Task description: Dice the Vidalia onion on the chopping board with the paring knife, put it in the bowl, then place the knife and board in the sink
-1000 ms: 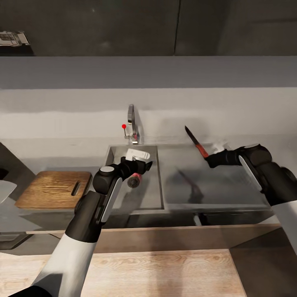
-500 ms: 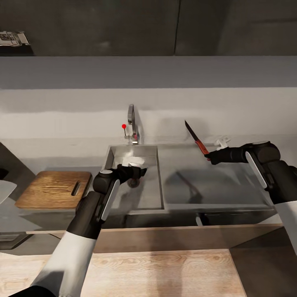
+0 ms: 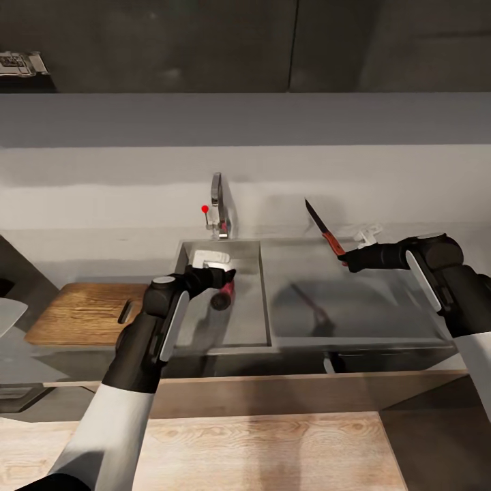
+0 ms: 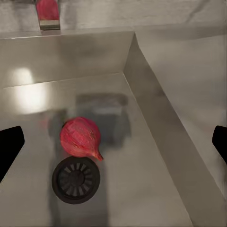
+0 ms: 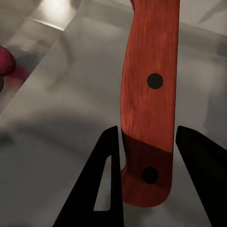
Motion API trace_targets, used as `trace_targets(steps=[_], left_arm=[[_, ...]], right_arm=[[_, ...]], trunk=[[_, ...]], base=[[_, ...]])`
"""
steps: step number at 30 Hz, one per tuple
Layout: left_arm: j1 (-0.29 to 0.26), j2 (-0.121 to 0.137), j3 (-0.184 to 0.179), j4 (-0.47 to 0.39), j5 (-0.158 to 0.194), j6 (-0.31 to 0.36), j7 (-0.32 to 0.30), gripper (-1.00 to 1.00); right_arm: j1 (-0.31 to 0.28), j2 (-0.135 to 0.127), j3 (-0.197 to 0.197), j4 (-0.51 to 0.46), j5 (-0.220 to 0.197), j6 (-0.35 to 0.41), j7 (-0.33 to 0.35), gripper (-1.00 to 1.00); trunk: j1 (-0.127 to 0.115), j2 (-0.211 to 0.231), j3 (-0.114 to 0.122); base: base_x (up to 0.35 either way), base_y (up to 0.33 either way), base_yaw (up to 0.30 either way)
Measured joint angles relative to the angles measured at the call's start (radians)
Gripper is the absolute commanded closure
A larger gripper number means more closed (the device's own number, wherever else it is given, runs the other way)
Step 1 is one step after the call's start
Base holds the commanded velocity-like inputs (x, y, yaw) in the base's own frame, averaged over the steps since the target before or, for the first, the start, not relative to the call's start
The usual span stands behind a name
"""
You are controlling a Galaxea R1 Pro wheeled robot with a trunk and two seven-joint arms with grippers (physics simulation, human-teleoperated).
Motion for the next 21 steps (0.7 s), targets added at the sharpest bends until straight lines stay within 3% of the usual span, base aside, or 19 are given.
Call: trace_targets(steps=[10,21], left_arm=[[0.0,-0.001,-0.003,-0.01,0.0,0.002,-0.001,-1.0],[0.0,0.0,-0.005,-0.01,0.0,0.002,-0.003,-1.0]], right_arm=[[0.0,0.0,-0.001,0.0,0.001,0.0,0.0,1.0],[0.0,0.0,0.001,0.0,0.001,0.0,0.0,1.0]], trunk=[[0.0,0.0,0.0],[0.0,0.0,0.0]], base=[[0.187,0.0,0.0],[0.028,0.0,0.0]])
